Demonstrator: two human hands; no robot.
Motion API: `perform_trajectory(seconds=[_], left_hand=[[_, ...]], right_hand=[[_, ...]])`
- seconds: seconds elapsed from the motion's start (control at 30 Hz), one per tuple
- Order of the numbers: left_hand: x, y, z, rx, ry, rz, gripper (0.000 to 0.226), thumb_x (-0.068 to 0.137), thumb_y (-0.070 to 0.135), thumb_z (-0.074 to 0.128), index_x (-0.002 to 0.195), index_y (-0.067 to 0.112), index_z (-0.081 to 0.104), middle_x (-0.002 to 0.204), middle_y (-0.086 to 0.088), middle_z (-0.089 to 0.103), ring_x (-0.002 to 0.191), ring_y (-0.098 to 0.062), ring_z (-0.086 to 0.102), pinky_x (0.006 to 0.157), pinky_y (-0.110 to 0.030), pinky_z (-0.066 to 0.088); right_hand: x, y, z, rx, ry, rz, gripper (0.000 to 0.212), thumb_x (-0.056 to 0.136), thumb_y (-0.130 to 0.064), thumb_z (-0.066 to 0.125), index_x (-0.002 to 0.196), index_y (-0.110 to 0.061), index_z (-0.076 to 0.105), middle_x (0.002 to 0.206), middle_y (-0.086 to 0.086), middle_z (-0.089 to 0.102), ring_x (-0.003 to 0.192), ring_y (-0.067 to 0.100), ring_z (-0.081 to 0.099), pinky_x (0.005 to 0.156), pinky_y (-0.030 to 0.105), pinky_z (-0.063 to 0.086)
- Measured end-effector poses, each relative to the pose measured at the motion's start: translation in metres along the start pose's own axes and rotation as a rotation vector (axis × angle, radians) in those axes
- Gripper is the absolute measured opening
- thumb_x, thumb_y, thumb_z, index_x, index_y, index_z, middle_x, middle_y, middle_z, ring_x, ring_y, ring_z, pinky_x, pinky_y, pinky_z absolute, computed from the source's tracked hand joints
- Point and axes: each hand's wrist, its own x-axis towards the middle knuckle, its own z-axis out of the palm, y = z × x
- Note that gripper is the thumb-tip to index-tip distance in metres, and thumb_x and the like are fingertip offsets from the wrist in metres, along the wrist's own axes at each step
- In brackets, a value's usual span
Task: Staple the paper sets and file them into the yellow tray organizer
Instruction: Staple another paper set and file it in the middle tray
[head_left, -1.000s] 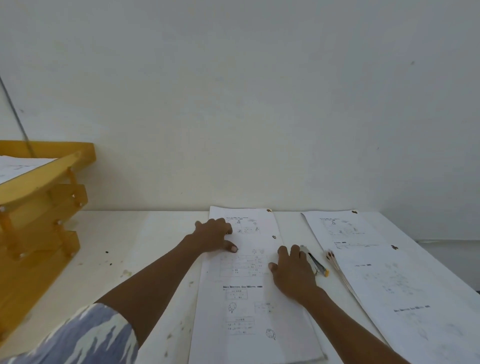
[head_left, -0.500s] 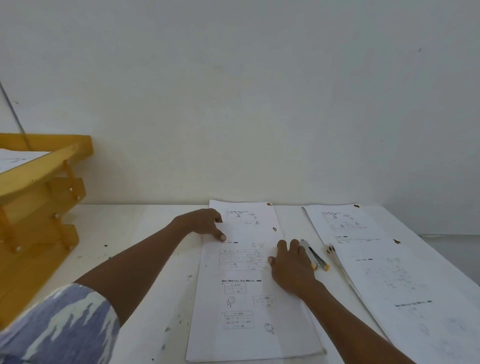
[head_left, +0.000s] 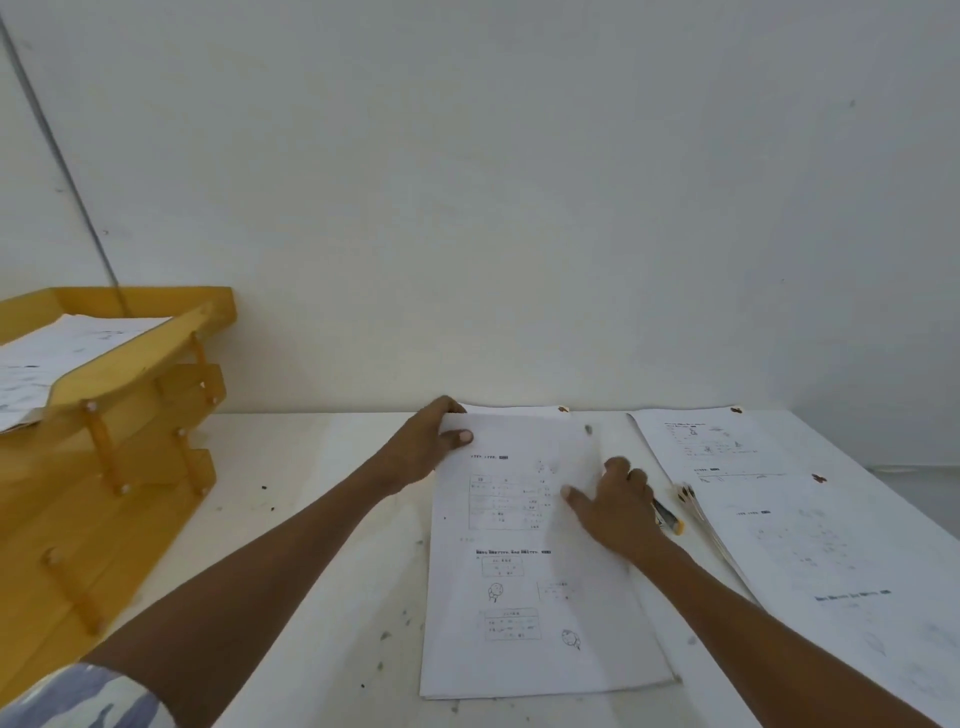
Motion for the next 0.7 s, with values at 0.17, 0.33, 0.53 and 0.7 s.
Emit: perform_trajectory(seconds=[0.17,0.33,0.53,0.7], left_hand=[[-0.021,0.022,-0.038,-0.203,0.091,0.026,0.018,0.093,0.030,0.069,0.098,0.021,0.055,0.103,-0.005,0.062,0.094,-0.023,0.060,0.085,-0.052,0.057],[-0.039,0.040,-0.076,-0.346,0.269,0.049,0.032,0.095,0.029,0.071,0.119,0.023,0.051,0.119,-0.006,0.064,0.109,-0.029,0.066,0.091,-0.052,0.058],[-0.085,0.045,-0.110,-0.479,0.167,0.077,0.040,0.104,0.031,0.056,0.140,0.014,0.055,0.130,-0.002,0.072,0.113,-0.022,0.072,0.093,-0.044,0.061],[-0.113,0.036,-0.121,-0.469,0.350,0.212,0.034,0.106,0.024,0.052,0.139,0.017,0.054,0.129,-0.001,0.071,0.112,-0.021,0.072,0.088,-0.040,0.062]], right_hand=[[-0.006,-0.022,-0.030,0.660,-0.126,0.021,0.066,0.082,-0.049,0.074,0.133,-0.012,0.052,0.121,0.005,0.067,0.108,0.024,0.066,0.090,0.043,0.055],[-0.022,-0.059,-0.044,0.969,-0.347,-0.077,0.036,0.093,-0.028,0.067,0.128,-0.018,0.063,0.112,-0.002,0.075,0.106,0.021,0.070,0.090,0.041,0.056],[-0.031,-0.126,-0.053,1.038,-0.178,-0.282,0.023,0.096,-0.028,0.064,0.118,-0.028,0.064,0.114,-0.004,0.074,0.106,0.019,0.070,0.091,0.041,0.056],[-0.049,-0.157,-0.035,1.005,-0.132,-0.384,0.029,0.099,-0.029,0.058,0.127,-0.021,0.062,0.114,-0.005,0.073,0.100,0.012,0.072,0.082,0.028,0.059]])
